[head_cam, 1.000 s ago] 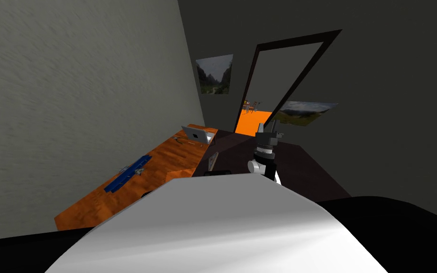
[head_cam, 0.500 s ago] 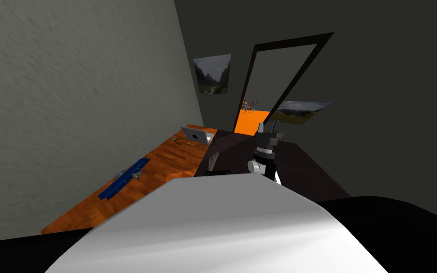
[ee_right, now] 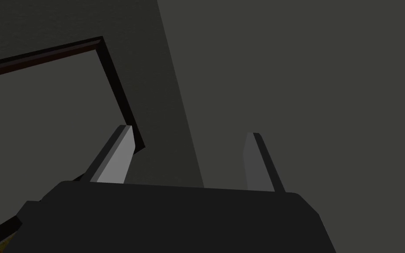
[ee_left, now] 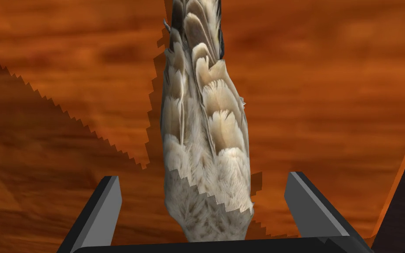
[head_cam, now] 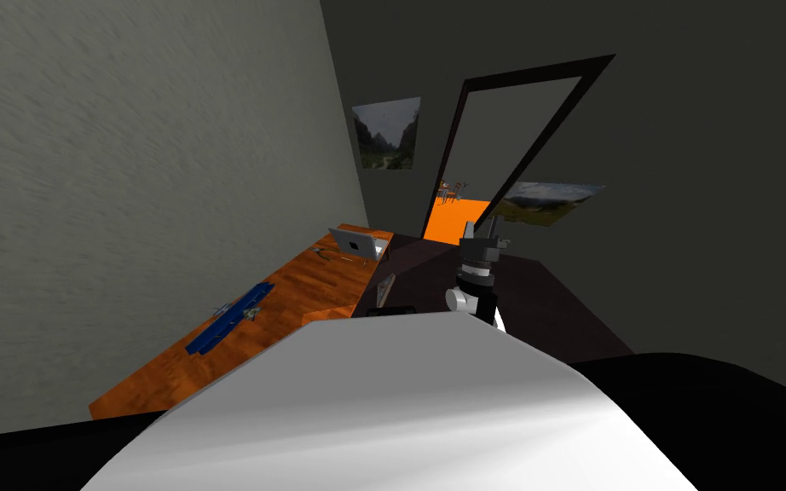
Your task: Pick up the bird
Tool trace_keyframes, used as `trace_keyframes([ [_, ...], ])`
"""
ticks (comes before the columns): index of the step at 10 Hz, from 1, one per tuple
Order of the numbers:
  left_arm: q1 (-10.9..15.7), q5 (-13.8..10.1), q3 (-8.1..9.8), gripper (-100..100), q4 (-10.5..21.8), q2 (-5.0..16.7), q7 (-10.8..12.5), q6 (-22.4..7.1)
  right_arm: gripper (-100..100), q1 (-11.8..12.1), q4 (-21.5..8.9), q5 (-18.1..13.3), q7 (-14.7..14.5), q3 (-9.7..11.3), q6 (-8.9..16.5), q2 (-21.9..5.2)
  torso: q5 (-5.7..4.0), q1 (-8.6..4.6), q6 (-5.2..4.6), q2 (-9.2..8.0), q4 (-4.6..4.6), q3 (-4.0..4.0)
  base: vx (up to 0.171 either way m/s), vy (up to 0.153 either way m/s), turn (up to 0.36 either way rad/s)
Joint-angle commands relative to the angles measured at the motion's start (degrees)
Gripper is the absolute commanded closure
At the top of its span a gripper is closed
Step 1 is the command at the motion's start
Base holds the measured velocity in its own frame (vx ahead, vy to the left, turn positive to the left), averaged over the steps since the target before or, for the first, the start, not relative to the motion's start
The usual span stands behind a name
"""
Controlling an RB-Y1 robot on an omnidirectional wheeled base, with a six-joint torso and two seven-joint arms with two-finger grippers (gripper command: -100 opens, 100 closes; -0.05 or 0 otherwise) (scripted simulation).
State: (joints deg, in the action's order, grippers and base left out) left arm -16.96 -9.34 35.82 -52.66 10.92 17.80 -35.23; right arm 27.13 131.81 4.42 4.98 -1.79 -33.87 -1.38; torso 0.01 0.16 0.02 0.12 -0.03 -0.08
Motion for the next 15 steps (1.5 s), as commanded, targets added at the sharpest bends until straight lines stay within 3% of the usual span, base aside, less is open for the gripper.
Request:
trace_keyframes([
  [1,0.4,0.3,-0.39,-100,1.7,-0.1,0.0,1.7,0,0.0,0.0,0.0,0.0,0.0,0.0,0.0,0.0,0.0,0.0,0.0,0.0,0.0,0.03,0.049,0.049],
  [2,0.7,0.5,-0.77,-100,3.0,-0.3,0.1,3.1,0,0.0,0.0,0.0,0.0,0.0,0.0,0.0,0.0,0.0,0.0,0.02,0.0,-0.01,0.024,0.05,0.068],
  [3,0.6,0.3,-0.56,-100,2.4,-0.1,0.0,2.3,0,0.0,0.0,0.0,0.0,0.0,0.0,0.0,0.0,0.0,0.0,0.01,0.0,-0.01,0.003,0.023,0.019],
  [4,0.6,0.3,-0.6,100,2.5,-0.1,0.0,2.5,0,0.0,0.0,0.0,0.0,0.0,0.0,0.0,-0.02,-0.08,-0.01,-0.05,0.01,0.03,0.0,0.0,0.0],
  [8,0.6,0.3,-0.6,100,2.6,-0.1,0.0,2.5,0,0.0,0.0,0.0,0.0,0.0,0.0,0.0,-0.06,-0.17,-0.03,-0.09,0.03,0.06,0.0,0.0,0.0],
  [9,0.6,0.3,-0.6,0,2.6,-0.1,0.0,2.5,0,0.0,0.0,0.0,0.0,0.0,0.0,0.0,-0.07,-0.18,-0.02,-0.09,0.03,0.05,0.0,0.0,0.0],
  [10,0.3,0.2,-0.21,100,1.0,0.0,0.0,1.0,0,0.0,0.0,0.0,0.0,0.0,0.0,0.0,-0.07,-0.18,-0.02,-0.09,0.03,0.05,-0.005,-0.032,-0.078],
  [14,-0.7,-0.7,1.11,100,-3.8,0.6,-0.1,-3.9,0,0.0,0.0,0.0,0.0,0.0,0.0,0.0,-0.15,-0.43,-0.02,-0.19,0.04,0.11,-0.027,-0.057,-0.061],
  [15,-0.6,-0.6,0.88,100,-3.2,0.4,-0.1,-3.0,0,0.0,0.0,0.0,0.0,0.0,0.0,0.0,-0.16,-0.44,-0.02,-0.22,0.05,0.12,-0.015,-0.024,-0.006],
])
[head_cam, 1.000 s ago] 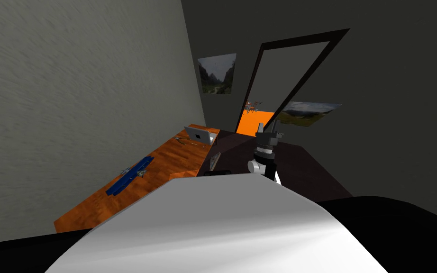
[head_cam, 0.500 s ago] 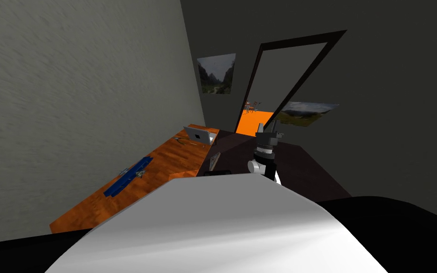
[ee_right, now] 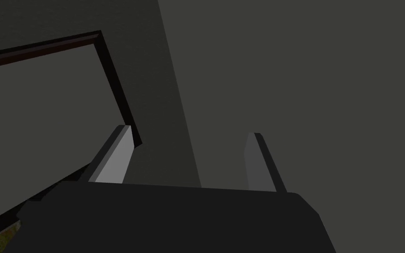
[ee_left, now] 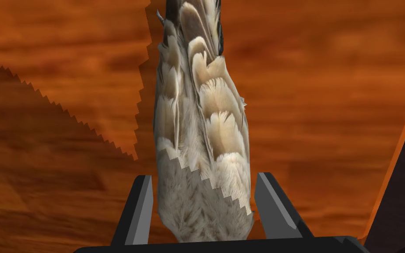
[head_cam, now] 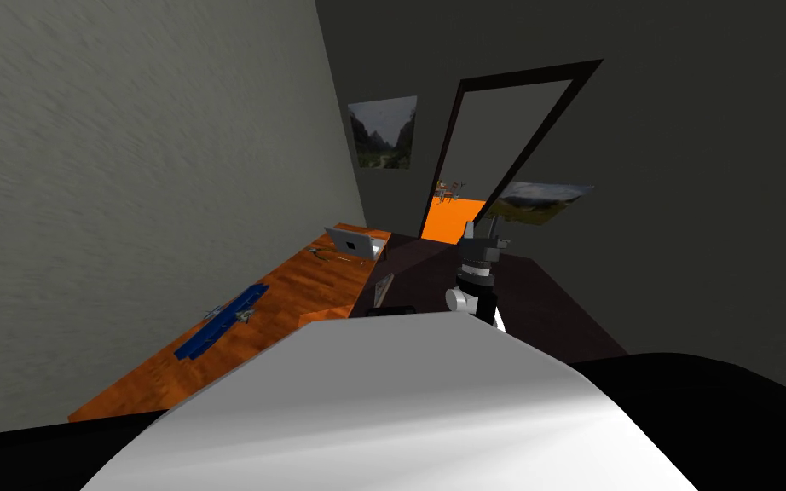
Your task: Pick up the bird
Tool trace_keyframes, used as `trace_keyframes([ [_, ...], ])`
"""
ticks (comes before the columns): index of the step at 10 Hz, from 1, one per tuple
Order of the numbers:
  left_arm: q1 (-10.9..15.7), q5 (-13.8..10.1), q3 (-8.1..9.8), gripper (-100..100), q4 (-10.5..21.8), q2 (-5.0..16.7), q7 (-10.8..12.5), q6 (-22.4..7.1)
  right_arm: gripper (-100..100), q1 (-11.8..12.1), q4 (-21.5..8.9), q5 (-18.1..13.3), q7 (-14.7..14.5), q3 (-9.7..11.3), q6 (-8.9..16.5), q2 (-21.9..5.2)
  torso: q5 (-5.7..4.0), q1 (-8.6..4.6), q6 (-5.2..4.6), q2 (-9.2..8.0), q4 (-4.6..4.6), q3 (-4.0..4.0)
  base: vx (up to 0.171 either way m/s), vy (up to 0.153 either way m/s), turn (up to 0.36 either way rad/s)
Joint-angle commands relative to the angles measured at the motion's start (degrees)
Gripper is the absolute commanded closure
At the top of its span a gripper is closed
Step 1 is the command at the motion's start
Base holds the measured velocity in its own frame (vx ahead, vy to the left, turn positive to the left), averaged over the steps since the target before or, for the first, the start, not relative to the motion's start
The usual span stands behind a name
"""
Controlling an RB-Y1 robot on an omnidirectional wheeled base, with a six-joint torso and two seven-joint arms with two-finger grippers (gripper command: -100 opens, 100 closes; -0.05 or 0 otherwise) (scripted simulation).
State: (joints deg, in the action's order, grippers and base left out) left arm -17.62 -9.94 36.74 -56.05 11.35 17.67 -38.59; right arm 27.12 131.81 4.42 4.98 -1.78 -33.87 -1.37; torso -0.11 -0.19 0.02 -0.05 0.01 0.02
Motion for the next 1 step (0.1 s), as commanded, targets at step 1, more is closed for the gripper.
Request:
trace_keyframes([
  [1,0.0,0.0,0.0,0,0.0,0.0,0.0,0.0,0,0.0,0.0,0.0,0.0,0.0,0.0,0.0,0.0,0.0,0.0,0.0,0.0,0.0,-0.003,-0.005,0.003],
])
